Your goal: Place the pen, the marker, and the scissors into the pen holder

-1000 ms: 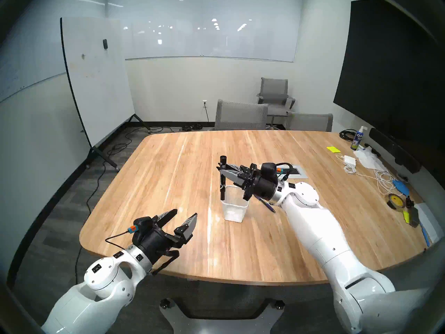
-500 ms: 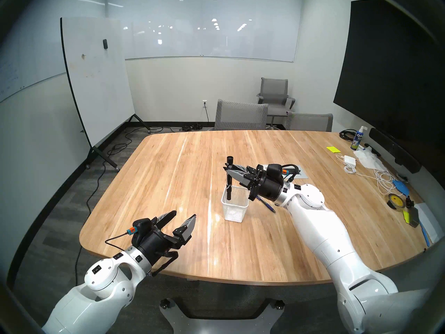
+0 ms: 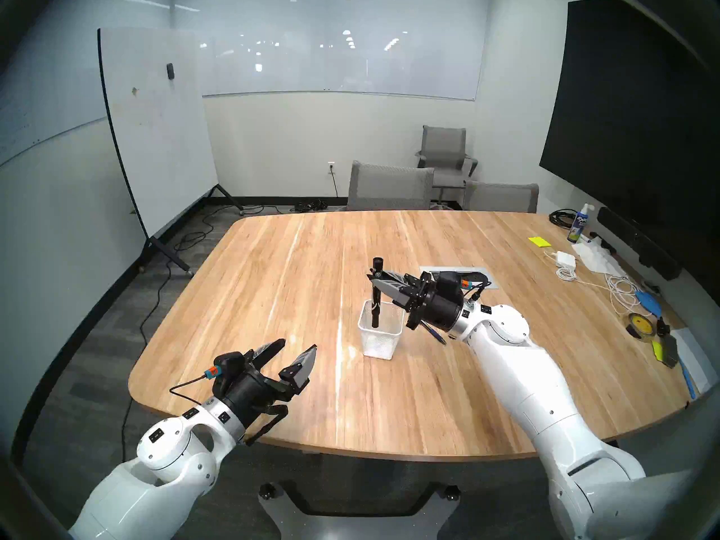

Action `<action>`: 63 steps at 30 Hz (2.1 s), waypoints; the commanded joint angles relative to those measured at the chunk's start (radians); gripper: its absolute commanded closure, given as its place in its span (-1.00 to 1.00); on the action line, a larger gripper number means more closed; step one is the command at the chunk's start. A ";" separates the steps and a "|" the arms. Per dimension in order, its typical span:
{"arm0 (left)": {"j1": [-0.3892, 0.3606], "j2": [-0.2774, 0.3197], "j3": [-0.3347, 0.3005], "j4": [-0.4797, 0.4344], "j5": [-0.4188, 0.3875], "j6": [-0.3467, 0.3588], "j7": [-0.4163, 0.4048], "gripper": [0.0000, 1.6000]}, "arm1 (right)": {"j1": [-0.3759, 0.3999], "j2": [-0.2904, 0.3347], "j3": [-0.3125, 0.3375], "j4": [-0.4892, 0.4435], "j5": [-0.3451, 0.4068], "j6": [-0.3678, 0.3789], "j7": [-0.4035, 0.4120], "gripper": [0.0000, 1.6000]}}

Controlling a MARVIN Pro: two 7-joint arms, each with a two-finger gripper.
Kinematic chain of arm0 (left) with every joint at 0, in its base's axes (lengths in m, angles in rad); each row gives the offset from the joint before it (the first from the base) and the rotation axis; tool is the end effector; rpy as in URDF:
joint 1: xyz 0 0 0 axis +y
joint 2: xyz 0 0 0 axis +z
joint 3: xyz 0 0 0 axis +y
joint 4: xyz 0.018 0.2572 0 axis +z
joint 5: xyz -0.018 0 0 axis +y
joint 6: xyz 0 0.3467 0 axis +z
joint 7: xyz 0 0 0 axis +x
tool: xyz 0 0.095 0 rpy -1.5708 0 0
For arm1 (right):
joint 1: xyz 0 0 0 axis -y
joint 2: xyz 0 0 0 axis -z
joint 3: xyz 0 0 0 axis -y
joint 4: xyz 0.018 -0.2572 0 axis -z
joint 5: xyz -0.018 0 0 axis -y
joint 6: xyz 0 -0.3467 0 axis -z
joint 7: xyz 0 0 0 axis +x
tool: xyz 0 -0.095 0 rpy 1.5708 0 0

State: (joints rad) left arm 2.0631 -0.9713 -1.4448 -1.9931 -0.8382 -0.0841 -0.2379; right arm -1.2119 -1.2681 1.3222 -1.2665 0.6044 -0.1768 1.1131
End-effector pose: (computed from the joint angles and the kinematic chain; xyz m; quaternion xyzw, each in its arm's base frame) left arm 0.3180 -0.0091 -0.2791 0.7125 -0.0490 0.6275 0.3102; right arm 0.4775 0.0538 -0.2177 -0.4807 -0.3560 -0.6638 0.4490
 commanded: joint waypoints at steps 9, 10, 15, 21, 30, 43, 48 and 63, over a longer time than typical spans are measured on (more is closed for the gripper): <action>0.004 -0.003 -0.015 -0.008 -0.012 -0.014 -0.012 -1.00 | -0.004 0.003 0.012 0.001 -0.023 -0.041 -0.023 1.00; 0.003 -0.003 -0.016 -0.008 -0.013 -0.014 -0.013 -1.00 | -0.003 0.000 0.014 0.008 -0.020 -0.041 -0.024 1.00; 0.003 -0.006 -0.019 -0.004 -0.019 -0.016 -0.018 -1.00 | 0.005 -0.004 0.016 0.026 -0.027 -0.051 -0.027 1.00; 0.005 -0.007 -0.021 -0.004 -0.022 -0.013 -0.019 -1.00 | 0.010 -0.009 0.018 0.036 -0.032 -0.054 -0.025 1.00; 0.005 -0.008 -0.022 -0.008 -0.023 -0.011 -0.020 -1.00 | -0.017 0.002 0.029 0.020 -0.029 -0.048 -0.028 1.00; -0.002 -0.015 -0.017 -0.010 -0.022 -0.009 -0.018 -1.00 | -0.041 0.008 0.033 0.034 -0.035 -0.045 -0.022 1.00; -0.005 -0.018 -0.018 -0.007 -0.023 -0.011 -0.020 -1.00 | -0.051 0.010 0.030 0.034 -0.040 -0.037 -0.023 1.00; -0.012 -0.026 -0.017 0.008 -0.025 -0.017 -0.033 -1.00 | -0.080 0.021 0.032 0.030 -0.046 -0.009 -0.019 1.00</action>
State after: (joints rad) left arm 2.0550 -0.9930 -1.4623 -1.9733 -0.8643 -0.0913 -0.2654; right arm -1.2921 -1.2472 1.3549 -1.2203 0.5572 -0.1856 1.0911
